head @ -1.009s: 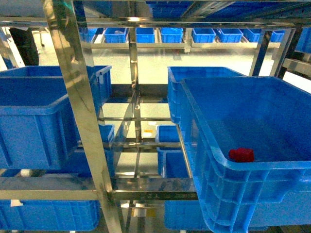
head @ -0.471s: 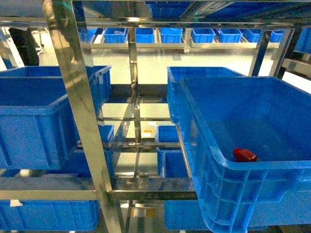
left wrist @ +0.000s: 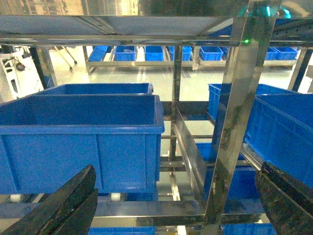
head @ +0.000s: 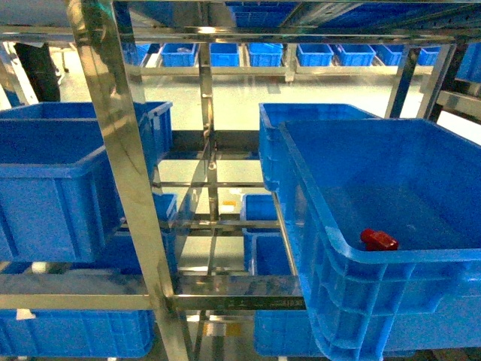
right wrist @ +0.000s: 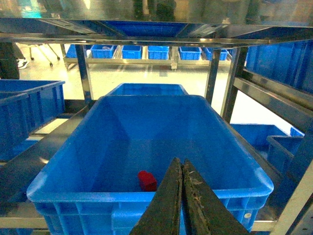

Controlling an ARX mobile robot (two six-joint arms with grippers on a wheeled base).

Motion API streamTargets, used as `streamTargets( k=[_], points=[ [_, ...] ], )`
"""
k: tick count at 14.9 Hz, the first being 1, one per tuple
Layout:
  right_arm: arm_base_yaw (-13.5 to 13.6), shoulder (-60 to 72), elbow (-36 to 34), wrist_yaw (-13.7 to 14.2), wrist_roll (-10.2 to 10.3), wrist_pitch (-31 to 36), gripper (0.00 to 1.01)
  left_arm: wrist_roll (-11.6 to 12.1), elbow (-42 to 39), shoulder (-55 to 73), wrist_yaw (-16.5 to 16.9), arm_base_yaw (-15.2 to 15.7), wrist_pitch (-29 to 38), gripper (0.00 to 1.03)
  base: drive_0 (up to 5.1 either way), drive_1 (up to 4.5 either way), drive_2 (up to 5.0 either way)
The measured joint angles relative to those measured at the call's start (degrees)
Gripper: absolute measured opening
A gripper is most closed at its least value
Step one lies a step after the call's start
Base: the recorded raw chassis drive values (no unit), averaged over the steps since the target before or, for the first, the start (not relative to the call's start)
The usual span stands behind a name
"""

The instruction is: Pick red block from blue box to shelf

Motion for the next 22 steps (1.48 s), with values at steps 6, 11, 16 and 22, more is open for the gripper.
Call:
streamTargets(
  k=[6, 11, 16, 22],
  points=[
    [0.0, -9.53, 0.0, 0.0, 0.0, -9.27, 0.02, 0.0, 0.0, 0.0, 0.0, 0.0, 0.0, 0.98, 0.0, 0.0, 0.0],
    [0.0, -16.44, 0.0, 0.0, 0.0, -16.02, 0.02, 0.0, 0.0, 0.0, 0.02, 0.0, 0.0, 0.98, 0.0, 0.0, 0.0],
    [0.0, -27.91, 0.22, -0.13, 0.0, -27.41, 0.02, 0.0, 0.0, 0.0, 0.04, 0.0, -0.02, 0.98, 0.0, 0.0, 0.0],
    [0.0, -27.98, 0.0, -0.15, -0.02, -28.24, 0.34, 0.02, 0.0, 0.0, 0.02, 0.0, 0.0, 0.98, 0.0, 0.0, 0.0]
  ],
)
